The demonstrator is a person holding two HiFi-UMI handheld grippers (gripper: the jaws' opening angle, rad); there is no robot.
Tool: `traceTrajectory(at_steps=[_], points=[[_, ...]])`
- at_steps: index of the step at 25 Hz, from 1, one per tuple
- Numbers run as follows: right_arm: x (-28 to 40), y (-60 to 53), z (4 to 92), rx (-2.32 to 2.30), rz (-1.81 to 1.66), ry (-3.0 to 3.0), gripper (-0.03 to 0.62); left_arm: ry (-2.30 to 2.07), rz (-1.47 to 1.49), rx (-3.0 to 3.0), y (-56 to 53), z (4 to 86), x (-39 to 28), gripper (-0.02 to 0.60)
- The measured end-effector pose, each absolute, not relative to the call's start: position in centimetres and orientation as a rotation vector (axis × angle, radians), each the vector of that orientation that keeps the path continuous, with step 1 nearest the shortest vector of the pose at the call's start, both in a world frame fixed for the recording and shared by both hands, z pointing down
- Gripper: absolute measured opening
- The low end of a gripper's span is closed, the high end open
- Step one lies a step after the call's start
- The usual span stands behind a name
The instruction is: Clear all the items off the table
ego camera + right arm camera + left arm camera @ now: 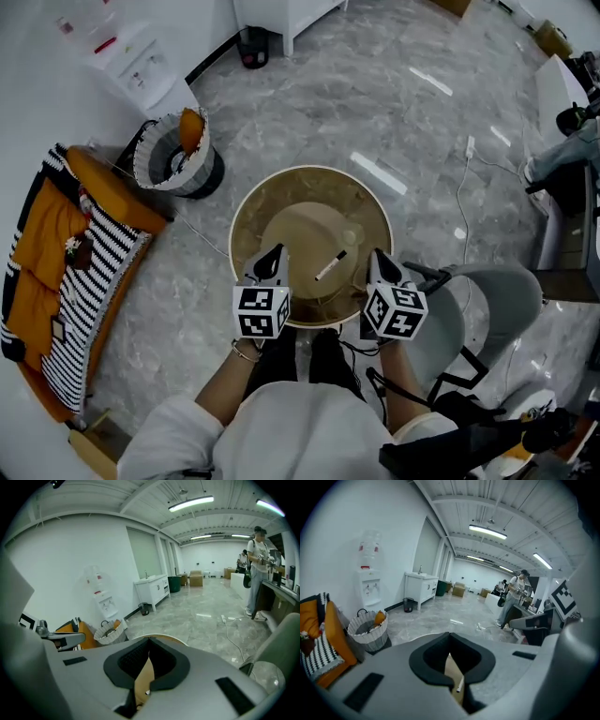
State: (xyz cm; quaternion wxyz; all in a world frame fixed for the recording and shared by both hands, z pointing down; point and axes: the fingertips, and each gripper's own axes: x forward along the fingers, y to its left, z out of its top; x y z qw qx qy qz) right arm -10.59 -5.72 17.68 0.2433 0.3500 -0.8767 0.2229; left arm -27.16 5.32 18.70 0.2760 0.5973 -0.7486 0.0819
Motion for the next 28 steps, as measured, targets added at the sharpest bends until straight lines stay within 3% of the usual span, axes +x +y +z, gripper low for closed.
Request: traceTrajectory(at_steps=[13, 28], points=[[-11.2, -1.7, 37.9, 0.871, 0.732, -2.189, 0.025, -1.898, 0.303, 1.339, 11.2, 39.1, -29.1, 0.008], [-10.7, -1.1, 43.5, 0.848, 0.748, -2.134, 0.025, -1.881, 0.312, 1.278, 13.5, 44.2, -28.5, 0.008]])
